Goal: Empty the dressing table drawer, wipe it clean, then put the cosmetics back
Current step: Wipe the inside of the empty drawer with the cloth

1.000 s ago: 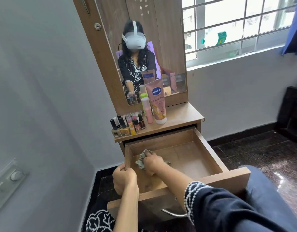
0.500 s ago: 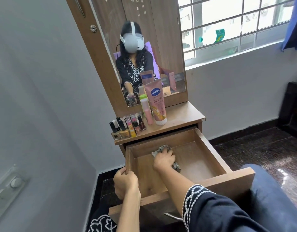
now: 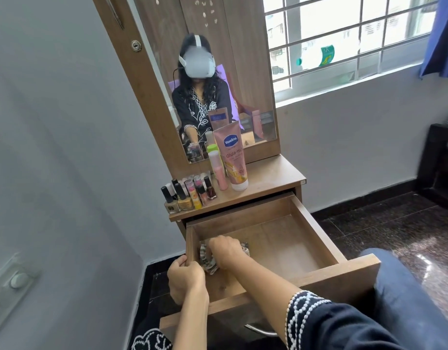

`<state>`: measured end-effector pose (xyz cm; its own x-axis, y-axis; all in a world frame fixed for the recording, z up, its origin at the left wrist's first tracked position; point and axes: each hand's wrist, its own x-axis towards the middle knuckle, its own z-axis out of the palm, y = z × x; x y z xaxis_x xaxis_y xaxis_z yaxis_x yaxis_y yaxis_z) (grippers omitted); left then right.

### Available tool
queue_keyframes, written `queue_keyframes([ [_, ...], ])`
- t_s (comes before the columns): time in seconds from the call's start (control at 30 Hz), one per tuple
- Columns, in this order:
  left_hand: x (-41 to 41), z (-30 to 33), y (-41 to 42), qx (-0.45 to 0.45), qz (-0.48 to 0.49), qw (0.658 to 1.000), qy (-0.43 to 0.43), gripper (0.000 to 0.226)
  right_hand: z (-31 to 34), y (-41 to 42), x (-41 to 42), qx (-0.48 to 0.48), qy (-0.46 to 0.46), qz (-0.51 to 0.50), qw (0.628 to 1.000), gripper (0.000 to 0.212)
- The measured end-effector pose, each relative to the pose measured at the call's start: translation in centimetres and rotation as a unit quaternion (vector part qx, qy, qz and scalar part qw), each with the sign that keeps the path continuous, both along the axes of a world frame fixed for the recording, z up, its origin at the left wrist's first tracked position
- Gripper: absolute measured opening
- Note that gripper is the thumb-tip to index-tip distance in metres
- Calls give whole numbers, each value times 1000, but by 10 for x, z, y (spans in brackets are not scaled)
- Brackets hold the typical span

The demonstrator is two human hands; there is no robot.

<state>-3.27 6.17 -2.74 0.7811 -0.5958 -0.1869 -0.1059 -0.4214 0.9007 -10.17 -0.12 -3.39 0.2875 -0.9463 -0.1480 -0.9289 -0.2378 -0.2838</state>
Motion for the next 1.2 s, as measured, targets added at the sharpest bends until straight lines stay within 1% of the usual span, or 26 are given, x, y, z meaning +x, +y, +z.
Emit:
queue_keyframes([
  [0.1,-1,0,0,0,-6,1000,-2,25,1,-2,-8,3,-16,-117,993,34],
  [0.17,-2,0,1,-2,-7,1000,-1,26,0,-5,-14,8,9,-168,986,35],
  [0.2,-2,0,1,-2,-6,1000,0,26,-3,-8,-16,11,33,-172,984,37],
  [0.27,-2,0,1,-5,-6,1000,2,26,-7,-12,-19,13,68,-147,987,39],
  [0.33,-2,0,2,-5,-7,1000,4,26,-11,-16,-19,1,79,-96,992,41],
  [0.47,-2,0,2,-4,-4,1000,8,27,-17,-14,-8,-7,50,1,999,46],
  [0.53,-2,1,1,-2,-2,1000,10,27,-17,-12,-4,-6,48,6,999,44],
  [0.63,-3,3,2,-1,-1,1000,16,28,-15,-11,-9,20,0,-76,997,47],
  [0.7,-3,3,2,-6,2,1000,23,29,-13,-13,-18,40,-22,-153,987,48],
  [0.8,-1,2,1,-6,0,1000,19,29,-11,-16,-35,50,-28,-247,967,46],
  [0.9,0,0,1,-4,-1,1000,14,29,-12,-18,-43,54,-12,-275,960,40],
  [0.97,0,0,1,-3,1,1000,13,29,-16,-21,-41,53,15,-258,964,41],
  [1.03,0,0,1,-4,4,1000,15,29,-18,-22,-39,47,47,-210,975,45],
  [1.13,-1,0,1,-5,3,1000,11,28,-21,-20,-31,43,71,-60,995,55],
  [1.2,0,0,1,-6,5,1000,10,27,-16,-14,-20,50,66,20,996,60],
])
